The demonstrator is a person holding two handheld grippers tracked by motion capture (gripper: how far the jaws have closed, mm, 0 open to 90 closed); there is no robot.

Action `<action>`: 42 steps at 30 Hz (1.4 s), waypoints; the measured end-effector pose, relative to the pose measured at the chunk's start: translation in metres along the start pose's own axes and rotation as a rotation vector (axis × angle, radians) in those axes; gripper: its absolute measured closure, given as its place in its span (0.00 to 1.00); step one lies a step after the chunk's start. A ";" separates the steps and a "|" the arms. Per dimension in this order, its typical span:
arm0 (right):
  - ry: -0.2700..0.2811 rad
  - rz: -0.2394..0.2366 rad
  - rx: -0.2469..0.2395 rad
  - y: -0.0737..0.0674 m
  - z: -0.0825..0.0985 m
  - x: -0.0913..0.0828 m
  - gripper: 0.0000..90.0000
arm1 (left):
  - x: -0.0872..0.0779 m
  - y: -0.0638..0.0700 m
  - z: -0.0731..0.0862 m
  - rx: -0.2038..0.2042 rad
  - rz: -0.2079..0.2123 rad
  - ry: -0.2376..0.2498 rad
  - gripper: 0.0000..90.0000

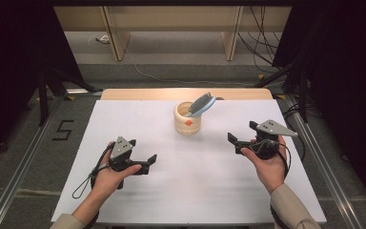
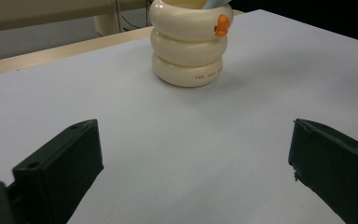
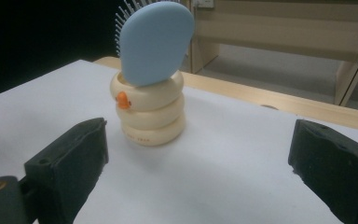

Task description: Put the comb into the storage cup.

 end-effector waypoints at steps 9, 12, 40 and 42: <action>0.011 -0.015 -0.011 -0.001 0.006 -0.009 0.06 | -0.006 -0.001 0.003 0.003 -0.009 0.001 0.03; 0.005 -0.017 -0.010 -0.001 0.009 -0.012 0.06 | -0.007 -0.001 0.004 0.007 -0.009 -0.001 0.03; -0.018 -0.035 -0.004 -0.005 0.030 -0.024 0.07 | -0.014 -0.001 0.015 0.030 -0.006 -0.010 0.02; -0.019 -0.037 -0.005 -0.005 0.031 -0.024 0.07 | -0.013 -0.001 0.015 0.030 -0.002 -0.012 0.02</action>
Point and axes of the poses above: each handheld gripper's, and its own axes: x roughly forward along the jaws, z roughly out of its underside, y roughly to its right, the point moved 2 cm from there along x, roughly forward along the jaws, and after that the axes turned 4 degrees about y, right-handed, at the moved point
